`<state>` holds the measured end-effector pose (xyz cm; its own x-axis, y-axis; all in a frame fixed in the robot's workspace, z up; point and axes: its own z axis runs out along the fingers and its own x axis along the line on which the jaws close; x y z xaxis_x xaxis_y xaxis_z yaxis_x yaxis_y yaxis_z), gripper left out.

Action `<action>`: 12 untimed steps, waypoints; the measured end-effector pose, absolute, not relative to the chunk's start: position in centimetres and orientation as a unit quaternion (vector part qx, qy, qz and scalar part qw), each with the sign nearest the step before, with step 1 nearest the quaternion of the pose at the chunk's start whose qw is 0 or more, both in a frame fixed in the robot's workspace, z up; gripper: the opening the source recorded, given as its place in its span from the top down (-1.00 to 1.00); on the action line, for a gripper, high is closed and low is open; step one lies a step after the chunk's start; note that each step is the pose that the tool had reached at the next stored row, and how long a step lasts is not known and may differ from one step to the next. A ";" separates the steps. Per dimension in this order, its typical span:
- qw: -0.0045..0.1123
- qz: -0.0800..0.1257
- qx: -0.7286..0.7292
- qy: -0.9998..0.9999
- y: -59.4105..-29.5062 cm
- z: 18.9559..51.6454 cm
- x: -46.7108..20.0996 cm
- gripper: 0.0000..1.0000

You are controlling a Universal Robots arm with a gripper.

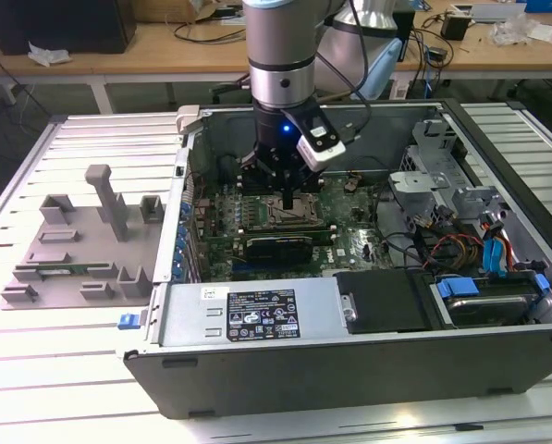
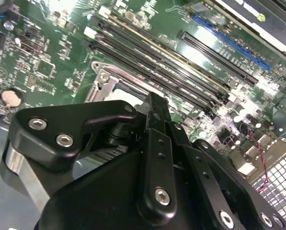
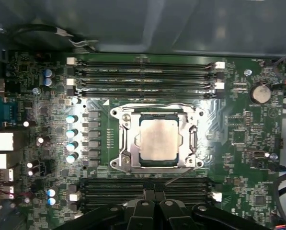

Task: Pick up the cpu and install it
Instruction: 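Install the second cpu locking lever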

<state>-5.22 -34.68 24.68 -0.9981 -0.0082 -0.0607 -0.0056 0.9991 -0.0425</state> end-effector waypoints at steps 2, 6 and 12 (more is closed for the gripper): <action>0.031 -0.021 -0.003 0.999 -34.7 24.6 -5.6 0.79; 0.031 -0.020 -0.003 0.999 -34.9 24.4 -6.0 0.79; 0.031 -0.019 -0.003 0.999 -35.4 24.4 -6.0 0.79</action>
<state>-5.99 -35.42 24.37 -0.9981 -0.0079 -0.0613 -0.0055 0.9992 -0.0392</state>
